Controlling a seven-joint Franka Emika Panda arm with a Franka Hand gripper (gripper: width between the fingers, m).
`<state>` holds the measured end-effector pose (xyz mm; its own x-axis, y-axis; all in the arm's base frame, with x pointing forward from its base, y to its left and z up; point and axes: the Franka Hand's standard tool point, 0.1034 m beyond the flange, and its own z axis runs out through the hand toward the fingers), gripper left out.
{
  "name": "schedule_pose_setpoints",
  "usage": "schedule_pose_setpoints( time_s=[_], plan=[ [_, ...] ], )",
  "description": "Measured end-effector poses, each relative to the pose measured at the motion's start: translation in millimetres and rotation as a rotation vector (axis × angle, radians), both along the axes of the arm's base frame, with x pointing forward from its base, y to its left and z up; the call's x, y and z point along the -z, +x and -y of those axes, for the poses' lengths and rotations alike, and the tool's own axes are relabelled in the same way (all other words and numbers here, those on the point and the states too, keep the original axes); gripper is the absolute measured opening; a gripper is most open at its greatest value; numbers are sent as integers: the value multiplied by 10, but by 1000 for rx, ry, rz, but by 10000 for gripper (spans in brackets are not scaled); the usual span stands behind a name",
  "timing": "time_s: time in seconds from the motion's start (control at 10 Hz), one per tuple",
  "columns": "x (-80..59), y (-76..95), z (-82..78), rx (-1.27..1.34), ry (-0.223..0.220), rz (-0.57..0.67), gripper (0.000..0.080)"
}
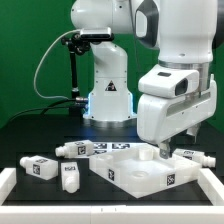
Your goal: Assemble one leg
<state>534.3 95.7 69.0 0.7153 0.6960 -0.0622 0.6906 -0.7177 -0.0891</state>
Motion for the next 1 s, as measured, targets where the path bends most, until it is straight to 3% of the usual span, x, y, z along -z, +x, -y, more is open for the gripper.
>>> schedule_pose_setpoints(
  time_s=[0.4, 0.5, 0.6, 0.9, 1.0],
  plan=[
    [10, 14, 7, -24, 2, 17, 650],
    [105, -51, 70, -83, 15, 75, 650],
    [203, -181, 236, -107, 14, 88, 650],
    [298, -190, 964, -170, 3, 111, 650],
    [335, -194, 1075, -161, 3, 107, 650]
  ],
)
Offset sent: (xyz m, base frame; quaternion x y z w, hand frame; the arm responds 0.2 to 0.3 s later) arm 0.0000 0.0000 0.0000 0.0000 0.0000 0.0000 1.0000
